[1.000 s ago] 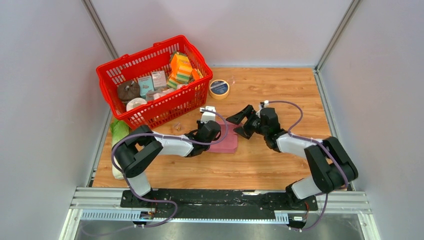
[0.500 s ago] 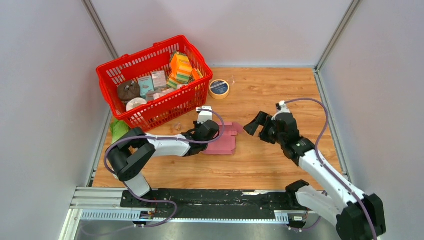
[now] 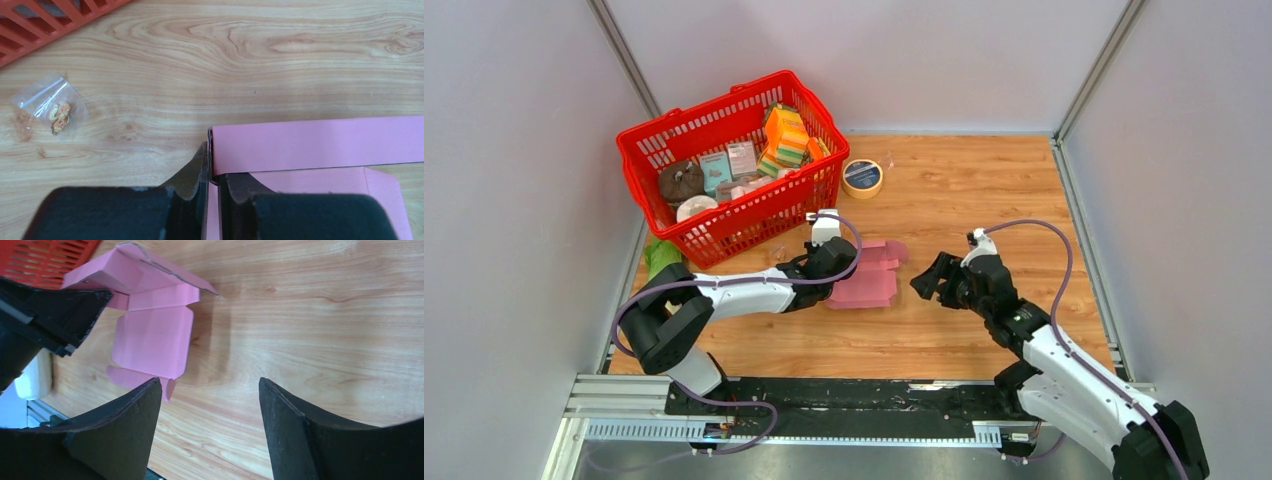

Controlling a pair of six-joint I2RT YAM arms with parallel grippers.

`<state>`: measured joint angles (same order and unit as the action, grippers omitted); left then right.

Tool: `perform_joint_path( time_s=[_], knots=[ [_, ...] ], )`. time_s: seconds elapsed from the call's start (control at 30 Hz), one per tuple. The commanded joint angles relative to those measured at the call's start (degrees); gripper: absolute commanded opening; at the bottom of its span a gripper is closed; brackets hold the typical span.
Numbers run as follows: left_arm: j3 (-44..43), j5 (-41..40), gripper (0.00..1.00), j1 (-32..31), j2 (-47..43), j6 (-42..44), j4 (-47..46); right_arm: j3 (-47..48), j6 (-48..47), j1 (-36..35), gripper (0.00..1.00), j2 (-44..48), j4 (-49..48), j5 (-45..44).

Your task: Fold the paper box

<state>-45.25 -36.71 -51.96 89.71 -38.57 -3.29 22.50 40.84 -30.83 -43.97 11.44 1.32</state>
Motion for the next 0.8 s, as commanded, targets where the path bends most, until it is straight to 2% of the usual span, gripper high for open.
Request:
perform_joint_path(
  time_s=[0.0,0.03,0.1,0.23,0.3,0.4,0.5,0.7,0.77],
  knots=[
    [-0.89,-0.20,0.00,0.20,-2.35,-0.37,1.17,1.84,-3.57,2.44,0.70,-3.92,-5.29,3.15],
    [-0.89,-0.47,0.00,0.20,-2.52,0.24,1.44,1.93,-3.92,2.88,0.63,-4.20,-5.55,3.77],
    [-0.71,-0.99,0.00,0.20,-2.96,0.86,1.71,1.84,-4.80,5.24,0.59,-5.07,-6.16,6.22],
    [-0.54,-1.96,0.00,0.20,-3.32,2.18,1.80,2.10,-4.02,9.91,0.38,-7.61,-6.79,8.52],
    [-0.62,-2.31,0.00,0.20,-3.32,2.35,1.71,3.07,-3.75,10.44,0.38,-9.20,-7.74,10.44],
    [-0.62,-2.14,0.00,0.20,-3.32,2.62,1.36,5.53,-3.40,10.35,0.43,-13.94,-10.20,14.48],
    [-0.54,-1.96,0.00,0.20,-3.23,2.36,1.18,8.25,-2.26,9.48,0.42,-19.39,-13.70,18.09],
    [-0.62,-1.09,0.00,0.20,-3.31,2.27,0.83,12.04,0.55,5.52,0.28,-27.56,-17.85,16.26],
    [-0.62,-1.08,0.00,0.20,-3.58,2.27,0.92,12.91,0.91,3.60,0.15,-29.15,-18.47,15.56]
  ],
)
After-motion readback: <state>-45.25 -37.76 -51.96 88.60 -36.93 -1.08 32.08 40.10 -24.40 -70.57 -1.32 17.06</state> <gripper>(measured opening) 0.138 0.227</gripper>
